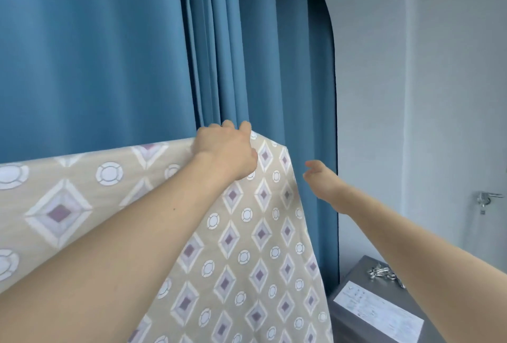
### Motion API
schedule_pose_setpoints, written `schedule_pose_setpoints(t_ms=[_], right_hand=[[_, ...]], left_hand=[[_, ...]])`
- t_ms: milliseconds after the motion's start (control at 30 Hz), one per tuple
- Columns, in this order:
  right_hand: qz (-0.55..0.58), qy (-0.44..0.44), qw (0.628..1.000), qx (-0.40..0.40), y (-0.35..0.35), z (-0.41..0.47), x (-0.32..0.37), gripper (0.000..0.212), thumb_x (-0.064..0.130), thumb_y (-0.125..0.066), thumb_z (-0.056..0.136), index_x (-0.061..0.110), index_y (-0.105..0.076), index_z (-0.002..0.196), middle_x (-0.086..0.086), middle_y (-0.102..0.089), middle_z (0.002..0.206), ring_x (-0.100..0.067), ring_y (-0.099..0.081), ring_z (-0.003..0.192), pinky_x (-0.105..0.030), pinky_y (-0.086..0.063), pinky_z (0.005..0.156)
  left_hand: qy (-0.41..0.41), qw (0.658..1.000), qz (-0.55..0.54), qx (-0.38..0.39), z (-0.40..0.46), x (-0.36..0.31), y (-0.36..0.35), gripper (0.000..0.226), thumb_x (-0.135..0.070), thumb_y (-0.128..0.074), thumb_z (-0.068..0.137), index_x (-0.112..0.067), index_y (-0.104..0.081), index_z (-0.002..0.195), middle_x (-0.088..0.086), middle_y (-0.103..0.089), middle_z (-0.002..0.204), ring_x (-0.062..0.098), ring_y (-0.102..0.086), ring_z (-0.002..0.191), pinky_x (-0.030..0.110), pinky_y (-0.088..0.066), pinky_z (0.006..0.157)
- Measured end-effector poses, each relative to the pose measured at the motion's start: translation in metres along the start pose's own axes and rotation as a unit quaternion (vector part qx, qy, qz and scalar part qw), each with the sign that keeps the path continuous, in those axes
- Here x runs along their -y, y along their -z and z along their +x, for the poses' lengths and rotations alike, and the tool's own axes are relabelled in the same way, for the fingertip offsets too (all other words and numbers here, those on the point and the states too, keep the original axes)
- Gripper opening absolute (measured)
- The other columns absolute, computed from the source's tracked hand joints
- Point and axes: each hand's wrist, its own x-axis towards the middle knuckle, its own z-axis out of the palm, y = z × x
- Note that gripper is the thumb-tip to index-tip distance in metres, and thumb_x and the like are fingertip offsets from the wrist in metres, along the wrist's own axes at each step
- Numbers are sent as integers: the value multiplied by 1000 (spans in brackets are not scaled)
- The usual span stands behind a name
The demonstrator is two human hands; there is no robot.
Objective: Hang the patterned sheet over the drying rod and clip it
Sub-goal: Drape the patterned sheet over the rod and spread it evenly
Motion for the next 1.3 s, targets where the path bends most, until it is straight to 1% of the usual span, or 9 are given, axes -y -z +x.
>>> schedule_pose_setpoints(t_ms=[167,300,400,500,567,800,1000,1167,1300], right_hand=[[54,23,991,117,-10,57,-37,42,20,-35,100,25,-44,141,-1,-61,123,-16,-60,106,-28,-43,87],[110,68,957,261,-19,85,-61,29,14,-44,98,6,-64,117,-8,-69,106,-18,-60,89,-34,-51,95],[125,85,925,347,-23,104,-77,26,7,-47,96,3,-66,113,-14,-70,109,-20,-61,89,-37,-50,95],[97,122,932,327,-27,115,-83,33,29,-50,101,0,-65,104,-11,-73,102,-18,-64,85,-37,-51,94],[139,134,937,292,-26,121,-79,41,40,-45,102,4,-65,99,-6,-74,93,-15,-68,79,-28,-54,82],[321,181,913,174,6,141,-10,33,31,-43,104,14,-51,77,4,-61,58,-7,-56,45,-17,-43,45],[262,284,905,175,-5,146,65,35,40,-55,96,12,-60,76,-7,-61,73,-18,-56,63,-29,-47,63],[175,293,898,278,-24,131,105,38,51,-65,87,14,-62,79,-6,-61,69,-18,-55,56,-24,-46,55],[32,320,879,352,-36,127,99,37,42,-67,86,5,-69,86,-7,-74,84,-16,-63,70,-34,-55,71]], left_hand=[[-21,1000,5,4,49,-44,-18,35,-41,-34,99,-21,-47,125,6,-52,119,31,-52,108,35,-32,71],[-24,997,65,22,74,-62,-29,26,-39,-32,100,-23,-53,94,-4,-50,81,25,-52,87,32,-29,67],[-8,998,64,-19,77,-65,-39,25,-37,-32,100,-24,-49,88,-5,-48,72,25,-51,81,32,-25,61],[34,997,44,-46,78,-62,-43,25,-31,-30,101,-24,-49,88,-5,-50,72,26,-51,77,30,-19,53],[64,996,25,-60,79,-59,-43,23,-26,-30,100,-23,-49,88,-3,-54,75,28,-52,76,30,-17,51],[186,966,-93,-155,75,-56,-24,11,-15,-33,100,-14,-43,96,5,-50,79,34,-46,76,36,-30,64],[291,937,-50,-189,52,-15,8,5,-13,-34,99,-15,-38,96,10,-48,86,37,-45,80,39,-32,66],[332,926,69,-167,26,20,31,11,-18,-33,100,-10,-38,95,15,-46,74,37,-45,74,39,-31,65],[418,897,128,61,9,33,38,13,-16,-43,88,-11,-55,90,7,-53,77,30,-51,77,34,-34,66]])
